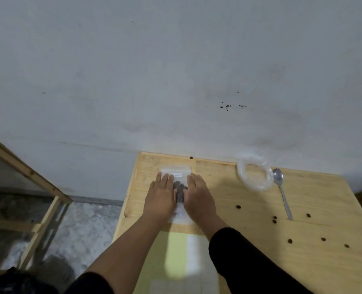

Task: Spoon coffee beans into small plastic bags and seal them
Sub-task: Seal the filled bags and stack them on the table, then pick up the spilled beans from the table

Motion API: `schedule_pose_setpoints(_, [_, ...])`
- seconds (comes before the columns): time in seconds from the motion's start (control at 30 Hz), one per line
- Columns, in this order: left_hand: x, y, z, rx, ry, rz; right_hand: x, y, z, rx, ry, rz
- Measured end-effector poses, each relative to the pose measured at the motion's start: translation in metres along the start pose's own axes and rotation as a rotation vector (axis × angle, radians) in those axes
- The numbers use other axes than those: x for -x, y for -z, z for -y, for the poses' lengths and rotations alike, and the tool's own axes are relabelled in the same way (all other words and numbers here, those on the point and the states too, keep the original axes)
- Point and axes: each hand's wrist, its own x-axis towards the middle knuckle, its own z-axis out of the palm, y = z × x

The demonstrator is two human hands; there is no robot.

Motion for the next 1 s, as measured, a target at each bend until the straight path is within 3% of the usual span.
schedule_pose_setpoints(0.1, [0.011, 0.011, -0.008, -0.024, -0.062, -0.042, 0.013, 0.005, -0.002, 0.107, 0.07, 0.021])
schedule_pose_setpoints(0.27, [0.034, 0.024, -0.023, -0.071, -0.186, -0.075, 0.047, 0.028, -0.004, 0.218, 0.119, -0.09])
schedule_pose_setpoints(0.4, [0.059, 0.015, -0.039, -0.126, -0.286, -0.064, 0.085, 0.045, -0.009, 0.182, 0.014, -0.123])
schedule_pose_setpoints(0.57, [0.083, -0.016, -0.064, -0.013, -0.338, -0.04, 0.125, 0.047, -0.049, 0.085, -0.138, -0.149])
schedule_pose_setpoints(0.7, [0.087, -0.059, -0.085, -0.036, -0.378, 0.003, 0.149, 0.05, -0.083, 0.031, -0.249, -0.087])
schedule_pose_setpoints(0.87, [0.092, -0.111, -0.107, 0.03, -0.245, 0.046, 0.162, 0.046, -0.124, -0.028, -0.281, 0.02])
schedule_pose_setpoints(1.0, [0.097, -0.132, -0.122, 0.06, -0.152, -0.03, 0.163, 0.04, -0.146, -0.111, -0.244, 0.051])
